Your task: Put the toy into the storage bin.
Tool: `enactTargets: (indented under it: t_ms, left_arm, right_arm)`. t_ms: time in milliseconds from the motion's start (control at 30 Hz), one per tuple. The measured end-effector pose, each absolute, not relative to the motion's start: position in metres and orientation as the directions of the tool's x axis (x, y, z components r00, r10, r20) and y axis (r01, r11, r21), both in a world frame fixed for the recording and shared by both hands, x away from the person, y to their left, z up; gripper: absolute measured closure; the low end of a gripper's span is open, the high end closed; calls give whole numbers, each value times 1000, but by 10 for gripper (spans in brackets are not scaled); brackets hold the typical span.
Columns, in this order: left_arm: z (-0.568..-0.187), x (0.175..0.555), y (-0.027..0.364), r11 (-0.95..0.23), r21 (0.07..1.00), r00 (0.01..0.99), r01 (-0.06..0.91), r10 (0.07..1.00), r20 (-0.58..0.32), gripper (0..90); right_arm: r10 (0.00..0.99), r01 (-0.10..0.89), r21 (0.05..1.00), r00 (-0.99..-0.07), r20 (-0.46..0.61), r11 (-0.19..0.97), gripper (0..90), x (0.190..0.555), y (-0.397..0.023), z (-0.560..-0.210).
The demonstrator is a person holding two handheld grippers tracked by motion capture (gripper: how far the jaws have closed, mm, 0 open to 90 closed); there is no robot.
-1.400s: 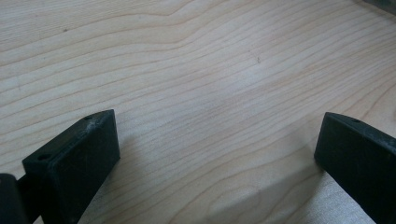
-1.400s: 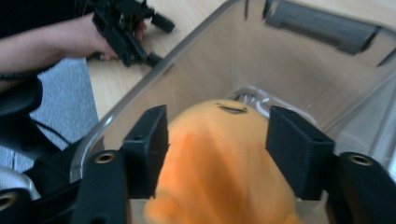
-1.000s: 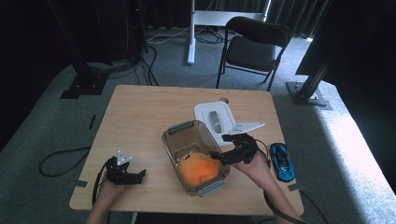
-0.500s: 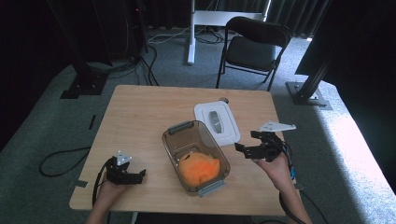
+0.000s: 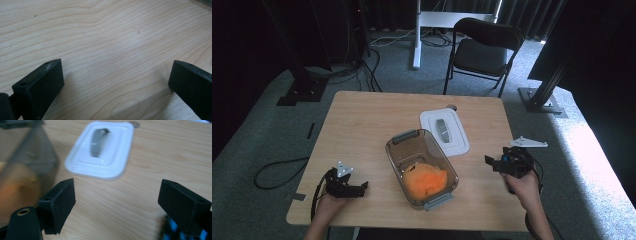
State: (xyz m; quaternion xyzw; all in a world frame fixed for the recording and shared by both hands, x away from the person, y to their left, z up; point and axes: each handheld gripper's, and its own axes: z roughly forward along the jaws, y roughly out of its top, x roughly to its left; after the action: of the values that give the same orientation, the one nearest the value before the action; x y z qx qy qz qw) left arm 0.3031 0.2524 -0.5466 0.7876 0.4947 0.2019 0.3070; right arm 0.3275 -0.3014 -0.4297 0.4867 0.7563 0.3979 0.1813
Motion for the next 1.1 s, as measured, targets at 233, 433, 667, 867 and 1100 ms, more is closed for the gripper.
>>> enactTargets:
  t_ms: [233, 433, 667, 867, 1100]
  left_arm:
    - [-547, 303, 252, -322, 683, 429, 656, 903, 14, 4]
    - [-546, 303, 252, -322, 682, 429, 656, 903, 14, 4]
    - [-547, 303, 252, -322, 683, 429, 656, 903, 14, 4]
    - [-546, 303, 252, -322, 683, 429, 656, 903, 14, 4]
    - [-547, 303, 252, -322, 683, 429, 656, 903, 14, 4]
  right_arm:
    - [922, 625, 762, -374, 103, 168, 155, 327, -329, -444]
    - [957, 664, 736, -279, 82, 131, 154, 331, -351, -463]
    - [976, 717, 689, -205, 67, 103, 129, 337, -365, -490]
    - [987, 753, 650, -158, 35, 98, 128, 342, -370, -511]
    - [988, 777, 622, -150, 29, 100, 133, 343, -369, -525]
